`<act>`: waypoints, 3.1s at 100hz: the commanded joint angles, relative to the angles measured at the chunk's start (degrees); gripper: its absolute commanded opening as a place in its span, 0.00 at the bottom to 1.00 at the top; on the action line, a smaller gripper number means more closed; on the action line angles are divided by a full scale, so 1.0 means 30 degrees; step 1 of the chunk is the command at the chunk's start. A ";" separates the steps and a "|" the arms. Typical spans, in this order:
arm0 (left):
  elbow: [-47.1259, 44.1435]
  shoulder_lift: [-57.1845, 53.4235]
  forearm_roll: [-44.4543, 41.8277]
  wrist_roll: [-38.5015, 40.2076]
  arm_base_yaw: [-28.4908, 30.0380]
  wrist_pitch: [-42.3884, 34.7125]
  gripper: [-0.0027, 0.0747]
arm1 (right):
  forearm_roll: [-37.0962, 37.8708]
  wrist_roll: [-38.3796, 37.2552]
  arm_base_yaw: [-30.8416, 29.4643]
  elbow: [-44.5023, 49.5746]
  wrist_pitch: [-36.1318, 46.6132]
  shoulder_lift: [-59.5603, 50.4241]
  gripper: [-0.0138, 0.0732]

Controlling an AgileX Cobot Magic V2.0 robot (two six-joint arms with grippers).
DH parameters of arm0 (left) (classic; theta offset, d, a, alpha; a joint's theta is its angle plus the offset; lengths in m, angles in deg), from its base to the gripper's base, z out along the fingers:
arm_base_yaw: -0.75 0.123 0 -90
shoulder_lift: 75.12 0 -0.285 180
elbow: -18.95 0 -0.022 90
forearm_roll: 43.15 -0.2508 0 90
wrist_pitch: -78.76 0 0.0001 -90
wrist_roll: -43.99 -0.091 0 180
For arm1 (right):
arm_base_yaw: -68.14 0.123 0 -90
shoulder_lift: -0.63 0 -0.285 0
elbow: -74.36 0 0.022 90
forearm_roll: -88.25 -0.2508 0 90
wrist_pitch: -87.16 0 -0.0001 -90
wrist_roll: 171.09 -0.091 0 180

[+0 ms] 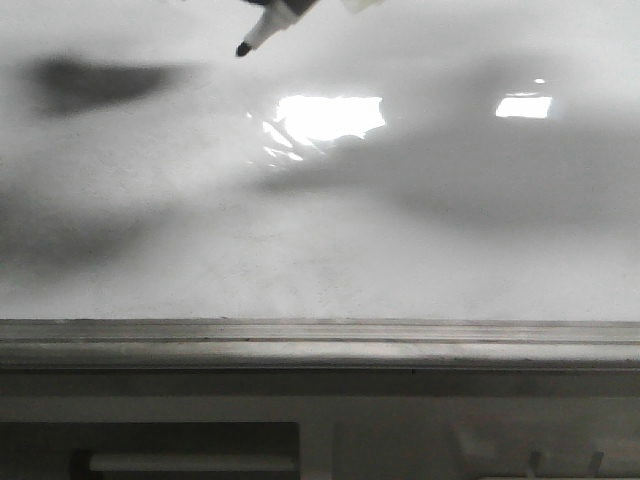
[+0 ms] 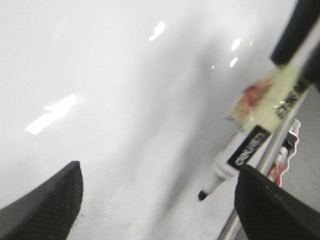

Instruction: Write number 6 on whiteboard

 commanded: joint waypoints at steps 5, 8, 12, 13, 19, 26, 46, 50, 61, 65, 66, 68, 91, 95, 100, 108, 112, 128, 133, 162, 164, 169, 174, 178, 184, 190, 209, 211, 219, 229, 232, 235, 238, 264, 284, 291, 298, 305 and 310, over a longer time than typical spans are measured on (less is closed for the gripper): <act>-0.0241 -0.2150 0.1716 -0.0026 0.1657 -0.1248 0.77 | -0.0239 0.0301 -0.0096 0.1561 0.2599 -0.2650 0.10; -0.0584 -0.2600 0.1793 -0.0026 0.2057 -0.1357 0.76 | -0.0072 0.0301 -0.0096 0.2041 0.2944 -0.3148 0.10; -0.1201 -0.3284 0.1995 -0.0026 0.2445 -0.1584 0.76 | -0.0055 0.0301 -0.0096 0.2796 0.3570 -0.3857 0.10; -0.1310 -0.3529 0.2022 -0.0026 0.2589 -0.1619 0.76 | -0.0055 0.0301 -0.0096 0.2923 0.3695 -0.3965 0.10; -0.2412 -0.4522 0.2409 -0.0026 0.3123 -0.2152 0.76 | -0.0055 0.0301 -0.0096 0.3986 0.4914 -0.4847 0.10; -0.3758 -0.5757 0.2987 -0.0026 0.3655 -0.3179 0.76 | -0.0055 0.0301 -0.0096 0.4937 0.6339 -0.5685 0.10; -0.6787 -0.8884 0.4362 -0.0026 0.4579 -0.5870 0.76 | -0.0011 0.0301 -0.0096 0.5908 0.9017 -0.6298 0.10; -0.7074 -0.9196 0.4365 -0.0026 0.4664 -0.6105 0.76 | -0.0011 0.0301 -0.0096 0.5908 0.9571 -0.6216 0.10; -0.7588 -0.9608 0.4365 -0.0026 0.4705 -0.6305 0.76 | -0.0011 0.0301 -0.0096 0.5908 1.1400 -0.5716 0.10; -0.7651 -0.9608 0.4365 -0.0026 0.4705 -0.6305 0.76 | -0.0011 0.0301 -0.0096 0.5908 1.1811 -0.5497 0.10; -0.7630 -0.9608 0.4365 -0.0026 0.4705 -0.6305 0.76 | -0.0011 0.0301 -0.0096 0.5908 1.1879 -0.5394 0.10; -0.7630 -0.9608 0.4365 -0.0026 0.4705 -0.6305 0.76 | -0.0011 0.0301 -0.0096 0.5908 1.2059 -0.5239 0.10; -0.7630 -0.9608 0.4391 -0.0026 0.4705 -0.6305 0.76 | -0.0106 0.0301 -0.0096 0.5496 1.1757 -0.2858 0.10; -0.7630 -0.9608 0.4391 -0.0026 0.4705 -0.6305 0.76 | -0.0106 0.0301 -0.0096 0.5386 1.1035 -0.2482 0.10; -0.7630 -0.9608 0.4391 -0.0026 0.4705 -0.6305 0.76 | -0.0106 0.0301 -0.0096 0.5259 0.9655 -0.2101 0.10; -0.7630 -0.9608 0.4391 -0.0026 0.4705 -0.6305 0.76 | 0.0922 0.0301 -0.0096 0.5267 0.8135 -0.1865 0.11; -0.7630 -0.9608 0.4391 -0.0026 0.4705 -0.6305 0.76 | 0.1614 -0.0020 -0.0096 0.5267 0.7371 -0.1865 0.11; -0.7630 -0.9608 0.4391 -0.0026 0.4705 -0.6305 0.76 | 0.7835 -0.4996 -0.0144 0.5267 0.6648 -0.2694 0.11; -0.7630 -0.9608 0.4391 -0.0026 0.4705 -0.6305 0.76 | 0.8906 -0.5813 -0.0190 0.5267 0.6910 -0.3272 0.11; -0.7630 -0.9608 0.4391 -0.0026 0.4705 -0.6232 0.76 | 0.6061 -0.5553 -0.0129 0.5267 1.0354 -0.4271 0.11; -0.7630 -0.9608 0.4391 -0.0026 0.4705 -0.6232 0.76 | 0.5641 -0.5306 -0.0025 0.5267 1.0452 -0.4068 0.11; -0.7630 -0.9608 0.4391 -0.0026 0.4705 -0.6204 0.76 | 0.4559 -0.4551 0.0314 0.5267 1.0610 -0.3527 0.11; -0.7630 -0.9608 0.4391 -0.0026 0.4705 -0.6204 0.76 | 0.3453 -0.3660 0.0869 0.5267 1.0638 -0.2921 0.11; -0.7630 -0.9608 0.4391 -0.0026 0.4705 -0.6204 0.76 | 0.2920 -0.3174 0.1265 0.5267 1.0569 -0.2436 0.11; -0.7630 -0.9608 0.4391 -0.0026 0.4705 -0.6204 0.76 | 0.2917 -0.3057 0.1892 0.5218 0.9989 -0.1966 0.11; -0.7630 -0.9608 0.4391 -0.0026 0.4705 -0.6193 0.76 | 0.2917 -0.3063 0.2082 0.5096 0.8950 -0.1889 0.11; -0.7477 -0.9608 0.4438 -0.0099 0.4468 -0.4956 0.76 | 0.4170 -0.3224 0.1996 0.4977 0.5130 -0.4031 0.11; -0.7444 -0.9608 0.4438 -0.0149 0.4394 -0.4857 0.76 | 0.4208 -0.3224 0.1955 0.4977 0.4951 -0.4165 0.11; -0.7028 -0.9368 0.4453 -0.1095 0.3764 -0.4179 0.76 | 0.4246 -0.3224 0.1748 0.4863 0.4078 -0.4661 0.11; -0.6357 -0.8592 0.4492 -0.1968 0.2472 -0.3674 0.76 | 0.4308 -0.3224 0.1633 0.4467 0.3278 -0.4775 0.11; -0.6134 -0.8282 0.4486 -0.2171 0.1981 -0.3625 0.75 | 0.4324 -0.3224 0.1633 0.4310 0.3090 -0.4738 0.11; -0.5862 -0.7926 0.4486 -0.2281 0.1320 -0.3625 0.73 | 0.4324 -0.3224 0.1633 0.4150 0.2959 -0.4700 0.11; -0.5623 -0.7454 0.4486 -0.2574 0.0737 -0.3625 0.70 | 0.4369 -0.3224 0.1633 0.3912 0.2747 -0.4705 0.11; -0.3367 -0.3230 0.4091 -0.4072 -0.4871 -0.4911 0.58 | 0.4369 -0.3224 0.1633 0.1928 0.1171 -0.3767 0.11; -0.2217 -0.0594 0.2787 -0.4072 -0.6896 -0.6214 0.58 | 0.4369 -0.3224 0.1633 0.1307 0.0791 -0.3387 0.11; -0.1875 0.0103 0.2787 -0.4072 -0.6890 -0.6248 0.58 | 0.4369 -0.3224 0.1633 0.1307 0.0629 -0.3387 0.11; -0.1548 0.0691 0.2787 -0.4072 -0.6890 -0.6302 0.58 | 0.4335 -0.3224 0.1633 0.1307 0.0356 -0.3387 0.11; -0.1208 0.1226 0.2787 -0.4072 -0.6890 -0.6423 0.58 | 0.4335 -0.3224 0.1633 0.1307 0.0318 -0.3387 0.11; -0.1037 0.1592 0.2787 -0.4072 -0.6890 -0.6434 0.58 | 0.4268 -0.3224 0.1633 0.1307 0.0318 -0.3387 0.11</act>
